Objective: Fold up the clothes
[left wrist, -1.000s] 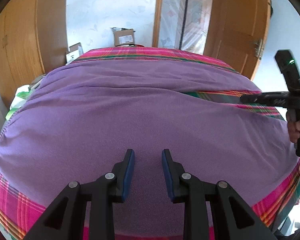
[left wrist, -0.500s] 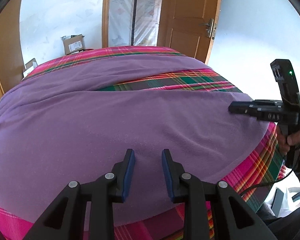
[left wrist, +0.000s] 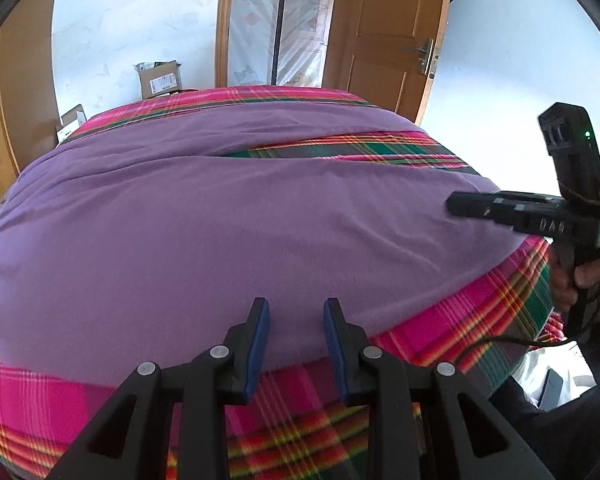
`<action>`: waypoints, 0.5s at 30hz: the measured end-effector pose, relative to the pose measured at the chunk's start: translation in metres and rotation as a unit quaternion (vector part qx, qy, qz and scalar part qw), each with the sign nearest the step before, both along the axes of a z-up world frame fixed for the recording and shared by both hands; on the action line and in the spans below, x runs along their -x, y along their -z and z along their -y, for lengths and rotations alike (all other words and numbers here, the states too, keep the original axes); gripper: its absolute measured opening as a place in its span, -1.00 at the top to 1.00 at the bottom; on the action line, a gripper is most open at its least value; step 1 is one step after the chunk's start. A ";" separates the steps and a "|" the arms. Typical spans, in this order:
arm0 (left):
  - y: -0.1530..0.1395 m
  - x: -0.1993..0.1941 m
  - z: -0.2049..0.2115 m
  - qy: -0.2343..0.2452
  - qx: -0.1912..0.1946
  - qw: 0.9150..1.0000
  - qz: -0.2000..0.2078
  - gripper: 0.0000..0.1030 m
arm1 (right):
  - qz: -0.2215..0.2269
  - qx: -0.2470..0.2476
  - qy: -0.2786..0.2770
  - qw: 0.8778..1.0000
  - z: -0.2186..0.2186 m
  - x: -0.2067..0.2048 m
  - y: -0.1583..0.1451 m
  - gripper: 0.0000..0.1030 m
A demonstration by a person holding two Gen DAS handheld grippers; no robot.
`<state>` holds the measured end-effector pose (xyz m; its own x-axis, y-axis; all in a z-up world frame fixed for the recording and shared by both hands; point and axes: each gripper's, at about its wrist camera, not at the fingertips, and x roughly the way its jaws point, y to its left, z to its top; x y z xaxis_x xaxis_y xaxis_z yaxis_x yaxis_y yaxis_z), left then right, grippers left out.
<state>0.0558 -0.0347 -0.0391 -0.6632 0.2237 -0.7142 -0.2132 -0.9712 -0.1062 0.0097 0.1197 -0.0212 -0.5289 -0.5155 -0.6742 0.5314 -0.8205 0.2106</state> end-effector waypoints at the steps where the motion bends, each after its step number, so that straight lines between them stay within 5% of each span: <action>1: -0.001 -0.002 0.002 -0.005 0.000 1.000 0.000 0.45 | 0.003 -0.002 -0.009 1.000 0.006 -0.001 0.003 0.45; 15: -0.003 0.013 0.070 -0.141 0.007 0.990 0.004 0.45 | 0.012 -0.016 0.006 1.000 0.008 0.001 0.012 0.44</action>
<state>0.0428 -0.1050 -0.0360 -0.6918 0.0198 -0.7218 0.0676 -0.9935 -0.0920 0.0085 0.1116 -0.0334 -0.5190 -0.4868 -0.7026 0.5168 -0.8334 0.1957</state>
